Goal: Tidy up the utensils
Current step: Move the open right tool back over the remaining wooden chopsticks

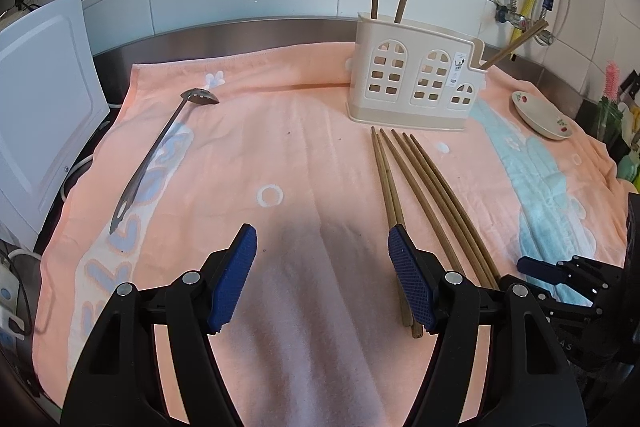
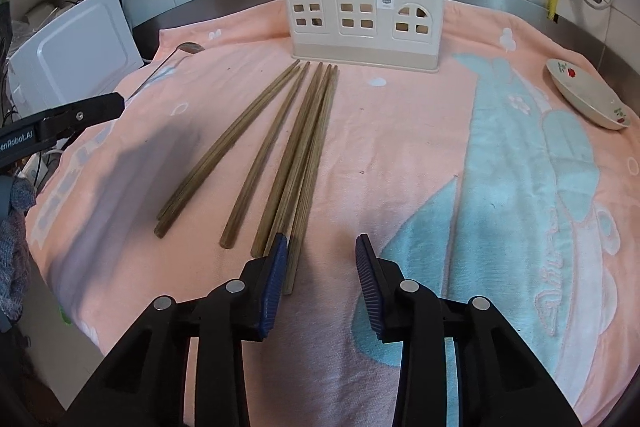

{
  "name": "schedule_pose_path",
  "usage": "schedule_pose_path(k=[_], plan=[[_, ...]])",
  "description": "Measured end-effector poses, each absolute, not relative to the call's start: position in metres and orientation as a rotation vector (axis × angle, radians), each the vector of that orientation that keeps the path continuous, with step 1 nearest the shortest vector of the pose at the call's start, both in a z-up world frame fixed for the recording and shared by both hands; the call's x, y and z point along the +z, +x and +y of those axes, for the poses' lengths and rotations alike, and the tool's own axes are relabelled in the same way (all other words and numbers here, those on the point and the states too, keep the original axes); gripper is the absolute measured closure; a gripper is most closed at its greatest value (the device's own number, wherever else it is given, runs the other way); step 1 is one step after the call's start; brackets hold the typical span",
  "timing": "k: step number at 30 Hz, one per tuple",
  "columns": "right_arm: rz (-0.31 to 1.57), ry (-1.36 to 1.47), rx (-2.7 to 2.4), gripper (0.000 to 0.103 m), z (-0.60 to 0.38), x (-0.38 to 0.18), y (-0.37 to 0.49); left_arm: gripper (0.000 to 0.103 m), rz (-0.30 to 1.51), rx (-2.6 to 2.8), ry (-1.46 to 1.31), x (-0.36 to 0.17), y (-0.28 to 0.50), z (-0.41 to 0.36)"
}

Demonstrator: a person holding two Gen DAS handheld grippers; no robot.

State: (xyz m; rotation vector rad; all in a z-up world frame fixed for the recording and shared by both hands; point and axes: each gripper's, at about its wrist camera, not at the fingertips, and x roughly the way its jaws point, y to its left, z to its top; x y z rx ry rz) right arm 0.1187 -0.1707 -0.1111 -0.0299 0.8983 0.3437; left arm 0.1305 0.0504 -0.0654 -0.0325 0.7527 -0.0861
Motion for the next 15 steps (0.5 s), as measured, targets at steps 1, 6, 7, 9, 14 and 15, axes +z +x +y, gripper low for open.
schedule_pose_path(k=[1, 6, 7, 9, 14, 15], plan=[[0.896, -0.039, 0.341, 0.069, -0.169, -0.111, 0.119, 0.035, 0.754, -0.087, -0.032, -0.066, 0.131, 0.050], [0.889, -0.085, 0.325, 0.075, -0.159, -0.112, 0.125, 0.035, 0.759, -0.093, -0.033, -0.068, 0.132, 0.048], [0.889, -0.084, 0.325, 0.076, -0.158, -0.113, 0.127, 0.035, 0.760, -0.094, -0.032, -0.069, 0.131, 0.048], [0.892, -0.092, 0.319, 0.078, -0.156, -0.114, 0.131, 0.035, 0.763, -0.097, -0.032, -0.070, 0.132, 0.048], [0.882, -0.125, 0.305, 0.083, -0.151, -0.116, 0.139, 0.041, 0.773, -0.116, -0.040, -0.073, 0.134, 0.044], [0.880, -0.130, 0.305, 0.085, -0.151, -0.116, 0.140, 0.044, 0.776, -0.124, -0.039, -0.073, 0.134, 0.042]])
